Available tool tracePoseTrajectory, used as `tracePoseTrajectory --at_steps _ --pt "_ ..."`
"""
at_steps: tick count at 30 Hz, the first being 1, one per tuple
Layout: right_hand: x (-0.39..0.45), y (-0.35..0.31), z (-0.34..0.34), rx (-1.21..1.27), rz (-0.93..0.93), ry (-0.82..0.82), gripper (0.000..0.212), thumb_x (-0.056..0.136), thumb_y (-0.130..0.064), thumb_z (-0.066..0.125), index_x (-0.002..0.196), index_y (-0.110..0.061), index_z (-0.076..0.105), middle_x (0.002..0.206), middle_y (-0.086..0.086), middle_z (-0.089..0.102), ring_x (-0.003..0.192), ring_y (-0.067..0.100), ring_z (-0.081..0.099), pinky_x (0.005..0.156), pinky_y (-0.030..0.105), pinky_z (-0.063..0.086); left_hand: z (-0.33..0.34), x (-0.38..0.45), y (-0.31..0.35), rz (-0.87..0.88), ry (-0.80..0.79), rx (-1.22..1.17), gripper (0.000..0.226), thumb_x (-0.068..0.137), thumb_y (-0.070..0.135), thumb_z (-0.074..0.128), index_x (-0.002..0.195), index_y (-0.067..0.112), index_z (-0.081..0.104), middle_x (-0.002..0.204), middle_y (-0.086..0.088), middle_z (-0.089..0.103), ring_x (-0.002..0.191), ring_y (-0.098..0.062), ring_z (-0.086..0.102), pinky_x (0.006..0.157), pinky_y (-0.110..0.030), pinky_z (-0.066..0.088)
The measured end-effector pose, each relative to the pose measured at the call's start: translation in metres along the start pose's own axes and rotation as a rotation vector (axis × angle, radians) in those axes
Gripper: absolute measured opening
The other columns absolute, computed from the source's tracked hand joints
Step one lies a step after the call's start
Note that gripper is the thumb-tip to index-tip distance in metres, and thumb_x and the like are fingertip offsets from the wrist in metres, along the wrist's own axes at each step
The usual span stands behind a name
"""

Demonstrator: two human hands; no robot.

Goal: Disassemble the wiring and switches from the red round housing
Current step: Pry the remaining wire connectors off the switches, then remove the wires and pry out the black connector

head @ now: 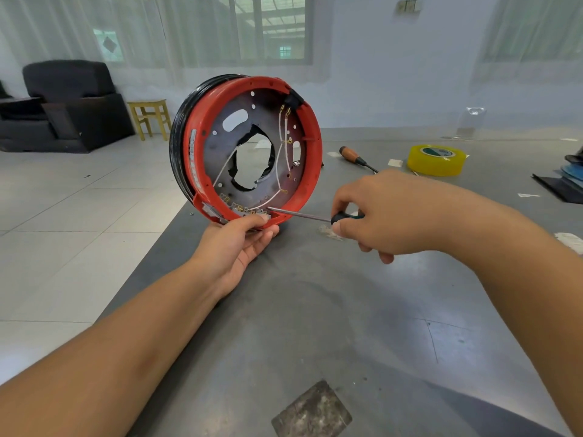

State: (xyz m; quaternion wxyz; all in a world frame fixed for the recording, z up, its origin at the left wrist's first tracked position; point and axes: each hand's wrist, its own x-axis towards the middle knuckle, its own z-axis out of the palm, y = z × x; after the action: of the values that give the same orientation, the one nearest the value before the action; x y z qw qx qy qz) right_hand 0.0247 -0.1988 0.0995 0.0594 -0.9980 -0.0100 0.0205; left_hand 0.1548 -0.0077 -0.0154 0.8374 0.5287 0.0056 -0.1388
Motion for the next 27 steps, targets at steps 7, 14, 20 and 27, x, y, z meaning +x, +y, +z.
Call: tracePoseTrajectory --at_steps 7,14,20,27 --pt "-0.015 0.046 -0.014 0.258 -0.008 0.07 0.003 0.095 -0.044 0.061 0.098 -0.045 0.062 0.074 -0.015 0.074 0.058 0.008 0.07 0.054 0.021 0.048 -0.001 0.001 0.0 -0.007 -0.018 -0.007 0.018 0.092 -0.003 0.073 0.109 -0.008 0.072 0.091 -0.021 0.079 0.08 -0.026 0.08 0.062 -0.022 0.061" --pt "-0.031 0.105 0.042 0.664 0.03 0.529 0.018 0.096 -0.033 0.067 0.109 -0.046 0.062 0.081 -0.009 0.072 0.061 0.011 0.063 0.058 0.022 0.049 -0.002 0.002 0.001 -0.032 -0.012 -0.03 0.009 0.091 -0.002 0.074 0.099 -0.006 0.075 0.092 -0.021 0.079 0.081 -0.027 0.08 0.062 -0.022 0.062" --pt "-0.017 0.122 0.093 -0.077 0.318 0.508 0.04 0.101 -0.049 0.052 0.138 -0.037 0.047 0.111 0.003 0.073 0.098 0.033 0.068 0.068 0.04 0.053 -0.002 -0.001 0.001 -0.029 -0.033 -0.006 0.012 0.091 0.001 0.075 0.1 -0.006 0.076 0.093 -0.021 0.079 0.08 -0.026 0.08 0.061 -0.022 0.061" --pt "-0.003 0.127 0.107 -0.383 0.359 0.514 0.022 0.101 -0.048 0.047 0.105 -0.028 0.057 0.096 -0.005 0.071 0.089 0.024 0.068 0.05 0.03 0.035 0.002 -0.009 0.001 -0.025 -0.098 0.062 0.022 0.093 0.007 0.076 0.11 -0.005 0.075 0.097 -0.021 0.08 0.082 -0.026 0.081 0.062 -0.022 0.061"
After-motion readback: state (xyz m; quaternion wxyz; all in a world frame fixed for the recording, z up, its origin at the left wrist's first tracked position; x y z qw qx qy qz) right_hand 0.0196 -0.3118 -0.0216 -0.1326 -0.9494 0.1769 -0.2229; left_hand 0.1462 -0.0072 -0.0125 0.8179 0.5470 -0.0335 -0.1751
